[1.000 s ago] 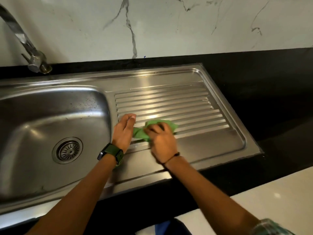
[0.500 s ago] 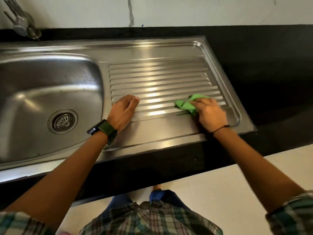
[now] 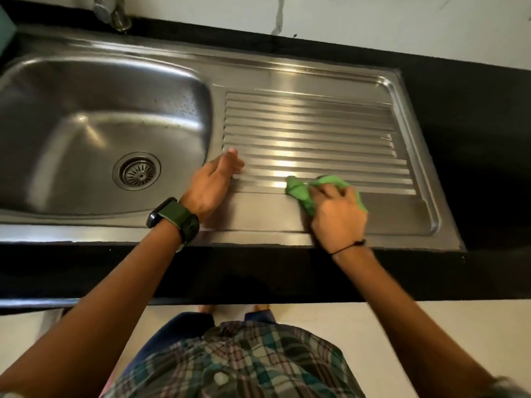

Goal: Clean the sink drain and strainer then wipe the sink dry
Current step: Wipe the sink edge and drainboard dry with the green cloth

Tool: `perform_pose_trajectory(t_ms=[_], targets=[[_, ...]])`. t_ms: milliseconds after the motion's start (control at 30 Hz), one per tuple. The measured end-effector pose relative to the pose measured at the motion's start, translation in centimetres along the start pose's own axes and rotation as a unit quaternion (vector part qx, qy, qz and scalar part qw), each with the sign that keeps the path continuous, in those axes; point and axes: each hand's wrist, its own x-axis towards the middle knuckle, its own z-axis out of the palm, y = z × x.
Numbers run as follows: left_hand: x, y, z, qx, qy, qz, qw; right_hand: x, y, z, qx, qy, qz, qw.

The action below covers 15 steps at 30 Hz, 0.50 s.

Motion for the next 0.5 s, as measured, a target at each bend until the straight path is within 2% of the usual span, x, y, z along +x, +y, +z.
perform_pose_trajectory(t_ms=[133, 233, 367, 500], targets=[[-0.3, 0.7, -0.6, 0.019, 0.004, -0.012, 1.0, 1.0, -8.4, 0.7, 0.018, -0.031, -0.069, 0.997], [-0.8, 1.1, -0.8, 0.092, -0.008, -0.006, 0.996, 1.4, -10.2, 0.9, 0.016, -0.03, -0.109, 0.993], [-2.0, 1.2, -0.5, 0.152, -0.027, 0.017, 0.988, 0.1, -5.0, 1.0, 0.014, -0.034, -0.183, 0.982], [-3.6, 0.9, 0.0, 0.169, -0.028, 0.014, 0.985, -2.7, 4.2, 0.3, 0.011, -0.007, -0.151, 0.988]])
